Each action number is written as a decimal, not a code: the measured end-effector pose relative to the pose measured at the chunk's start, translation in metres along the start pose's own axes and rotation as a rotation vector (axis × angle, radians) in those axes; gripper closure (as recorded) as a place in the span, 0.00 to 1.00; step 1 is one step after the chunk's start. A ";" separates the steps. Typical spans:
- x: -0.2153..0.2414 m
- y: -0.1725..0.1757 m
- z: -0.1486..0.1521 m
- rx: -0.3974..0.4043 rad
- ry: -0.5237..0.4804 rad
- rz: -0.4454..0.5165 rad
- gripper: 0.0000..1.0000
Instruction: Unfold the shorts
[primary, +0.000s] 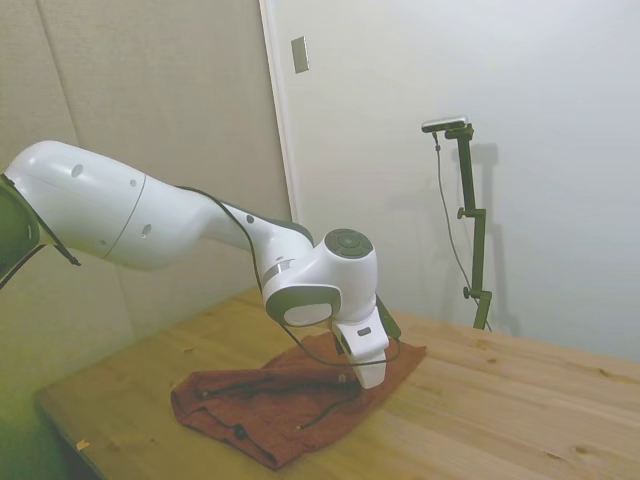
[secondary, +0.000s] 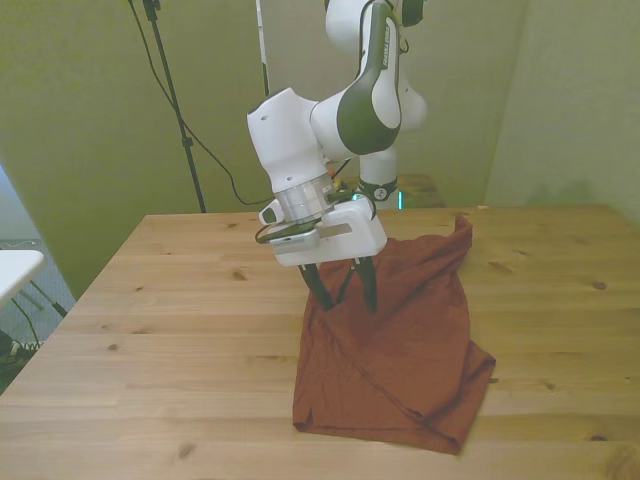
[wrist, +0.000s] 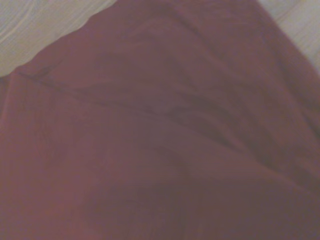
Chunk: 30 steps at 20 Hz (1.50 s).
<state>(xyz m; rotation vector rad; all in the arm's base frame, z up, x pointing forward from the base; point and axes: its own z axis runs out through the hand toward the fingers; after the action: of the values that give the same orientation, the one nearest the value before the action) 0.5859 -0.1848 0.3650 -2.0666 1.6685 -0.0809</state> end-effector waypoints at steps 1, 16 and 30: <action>-0.001 0.001 0.002 -0.005 -0.010 -0.007 1.00; 0.003 0.002 0.008 -0.013 -0.018 -0.014 1.00; -0.001 -0.007 0.009 -0.001 -0.025 -0.032 1.00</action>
<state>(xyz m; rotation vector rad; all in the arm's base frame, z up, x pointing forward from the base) 0.5952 -0.1802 0.3597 -2.0872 1.6211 -0.0638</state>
